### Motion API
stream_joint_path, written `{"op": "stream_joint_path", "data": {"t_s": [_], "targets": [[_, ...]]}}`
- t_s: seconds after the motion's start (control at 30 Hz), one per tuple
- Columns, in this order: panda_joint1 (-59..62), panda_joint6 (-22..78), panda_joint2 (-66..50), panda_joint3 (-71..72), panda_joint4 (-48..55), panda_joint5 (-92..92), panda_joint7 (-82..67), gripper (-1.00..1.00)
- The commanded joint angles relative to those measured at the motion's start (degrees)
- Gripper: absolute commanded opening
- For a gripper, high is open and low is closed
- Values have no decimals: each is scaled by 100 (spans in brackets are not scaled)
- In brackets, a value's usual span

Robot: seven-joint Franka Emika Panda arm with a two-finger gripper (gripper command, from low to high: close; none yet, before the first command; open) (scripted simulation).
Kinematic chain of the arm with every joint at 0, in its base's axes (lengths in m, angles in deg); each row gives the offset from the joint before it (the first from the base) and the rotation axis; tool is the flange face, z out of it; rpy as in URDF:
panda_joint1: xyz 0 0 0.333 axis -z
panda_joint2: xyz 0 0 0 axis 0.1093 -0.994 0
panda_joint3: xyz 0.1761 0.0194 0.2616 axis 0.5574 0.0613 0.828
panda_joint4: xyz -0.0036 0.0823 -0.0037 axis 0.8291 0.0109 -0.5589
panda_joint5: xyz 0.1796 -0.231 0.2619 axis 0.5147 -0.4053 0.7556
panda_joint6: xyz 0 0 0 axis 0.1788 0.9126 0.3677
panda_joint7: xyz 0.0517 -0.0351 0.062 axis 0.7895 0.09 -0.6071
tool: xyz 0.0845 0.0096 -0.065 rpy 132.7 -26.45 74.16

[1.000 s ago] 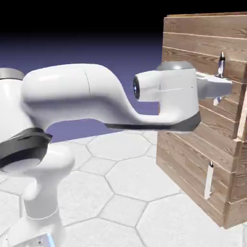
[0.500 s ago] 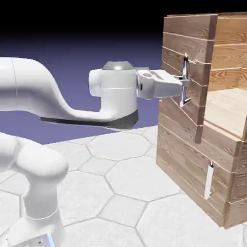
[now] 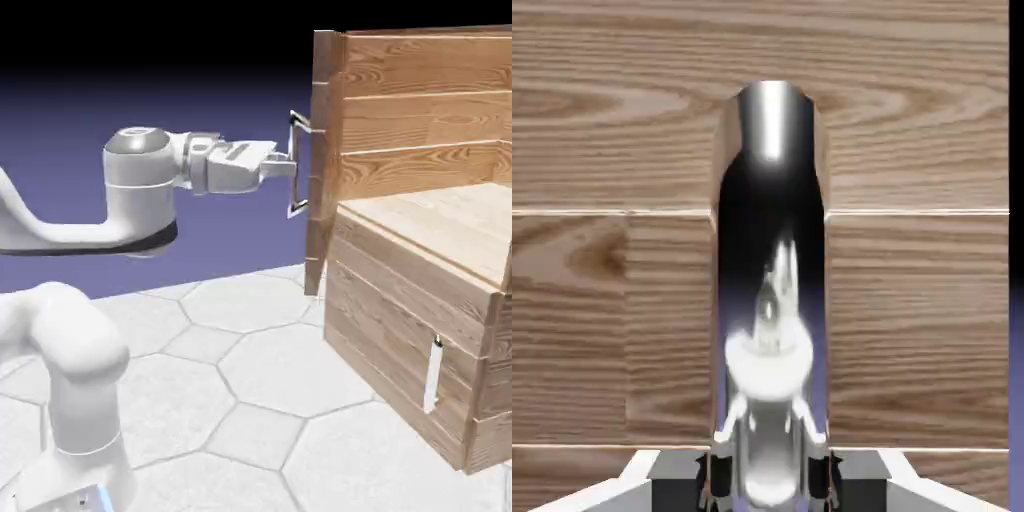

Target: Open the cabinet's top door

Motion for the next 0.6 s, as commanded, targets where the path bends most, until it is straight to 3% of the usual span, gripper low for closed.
{"op": "stream_joint_path", "data": {"t_s": [0.0,0.3,0.57], "targets": [[-11,174,62,209,-33,231,-42,-100],[-148,1734,151,2078,82,2097,-191,-100],[110,3205,-400,3739,833,3536,-84,-100]]}}
